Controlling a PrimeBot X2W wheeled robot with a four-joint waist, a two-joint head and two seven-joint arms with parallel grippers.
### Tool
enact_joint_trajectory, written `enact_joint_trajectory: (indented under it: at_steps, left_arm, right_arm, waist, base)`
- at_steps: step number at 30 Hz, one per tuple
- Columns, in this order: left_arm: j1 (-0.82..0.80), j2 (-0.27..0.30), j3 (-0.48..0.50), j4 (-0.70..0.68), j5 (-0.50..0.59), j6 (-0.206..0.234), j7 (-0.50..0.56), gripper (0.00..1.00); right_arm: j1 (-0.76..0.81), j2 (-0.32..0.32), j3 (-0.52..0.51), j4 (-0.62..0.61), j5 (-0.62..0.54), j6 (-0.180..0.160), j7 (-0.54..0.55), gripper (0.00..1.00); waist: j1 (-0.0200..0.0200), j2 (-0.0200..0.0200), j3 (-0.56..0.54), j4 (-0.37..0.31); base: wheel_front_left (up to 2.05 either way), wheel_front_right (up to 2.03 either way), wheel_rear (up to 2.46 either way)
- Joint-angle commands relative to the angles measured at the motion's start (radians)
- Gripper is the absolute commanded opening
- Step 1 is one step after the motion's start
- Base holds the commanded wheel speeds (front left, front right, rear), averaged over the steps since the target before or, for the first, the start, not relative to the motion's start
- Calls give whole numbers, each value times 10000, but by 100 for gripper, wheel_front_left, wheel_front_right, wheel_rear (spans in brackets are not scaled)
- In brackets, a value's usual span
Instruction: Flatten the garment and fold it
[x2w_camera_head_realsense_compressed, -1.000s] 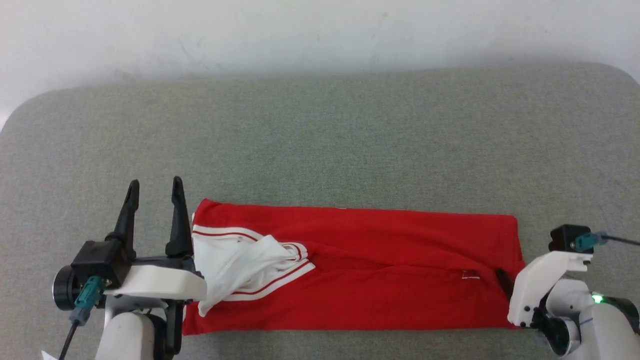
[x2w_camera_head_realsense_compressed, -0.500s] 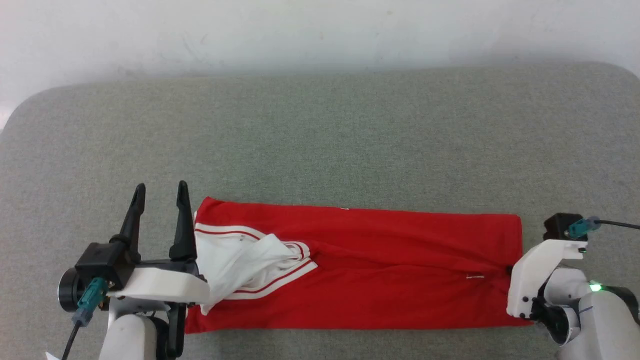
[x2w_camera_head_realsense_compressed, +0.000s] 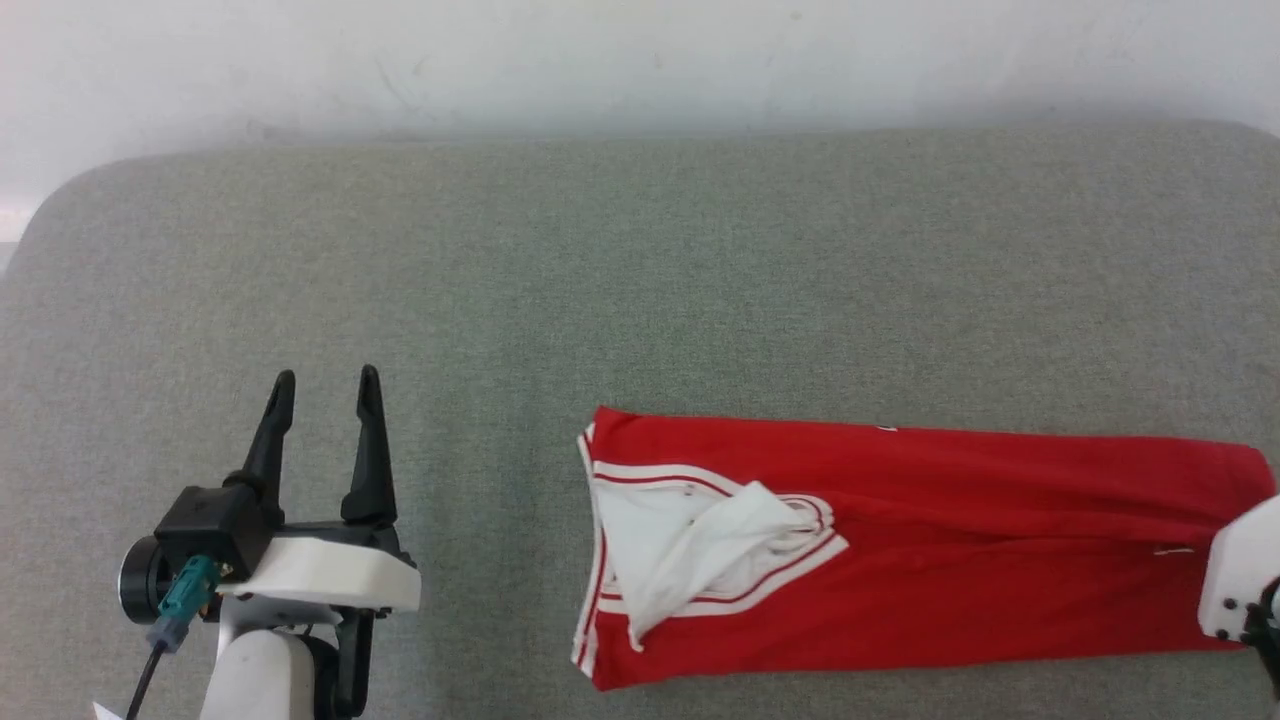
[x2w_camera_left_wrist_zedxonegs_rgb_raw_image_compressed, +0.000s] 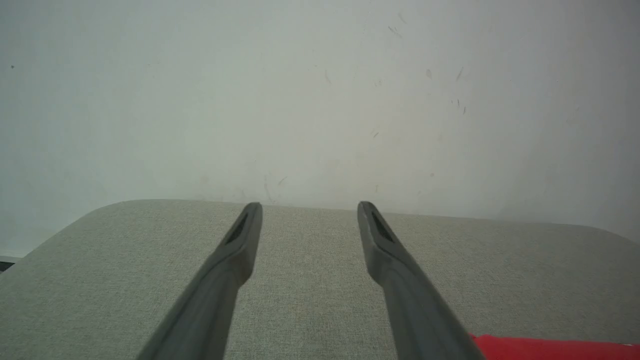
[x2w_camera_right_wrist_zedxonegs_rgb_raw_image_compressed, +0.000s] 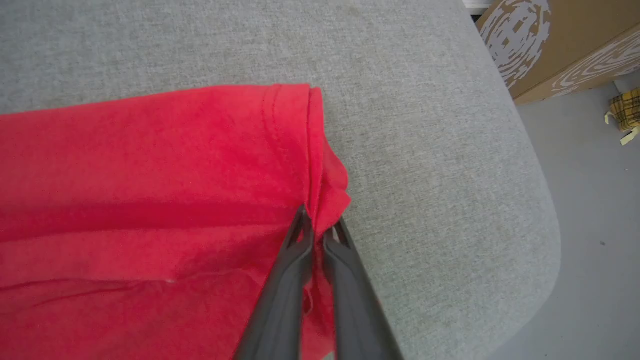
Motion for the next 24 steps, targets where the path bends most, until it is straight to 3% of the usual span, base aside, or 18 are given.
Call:
enact_joint_trajectory:
  at_steps: [1,4,8,18,21,24]
  left_arm:
    - [-85,-53,30,27,148,-49,-47,100]
    - [-26,-65,42,56,176,-70,-47,100]
    - [74,-76,76,101,182,-115,-47,100]
    - [101,-98,-18,146,226,-161,-47,100]
    - [36,-102,-69,184,214,-180,-47,100]
    - [-51,-104,-74,230,195,-212,-47,100]
  right_arm:
    - [-177,-75,-77,70,-130,-23,-150,0]
    - [-228,75,13,11,-193,-23,-168,0]
    - [108,134,1161,-814,282,-23,363,0]
    - [1528,-347,5150,-6746,2663,-23,3603,0]
    - [1397,-676,6452,-7790,2934,-23,4110,0]
    - [970,-788,7748,-7973,3186,-23,4194,0]
  waist:
    - [0,0,-22,24]
    - [0,0,-92,39]
    - [0,0,-210,49]
    - [0,0,-324,162]
    - [0,0,-255,239]
    - [0,0,-142,326]
  base:
    - [0,0,0]
    - [0,0,0]
    - [0,0,0]
    - [0,0,0]
    - [0,0,0]
    - [0,0,0]
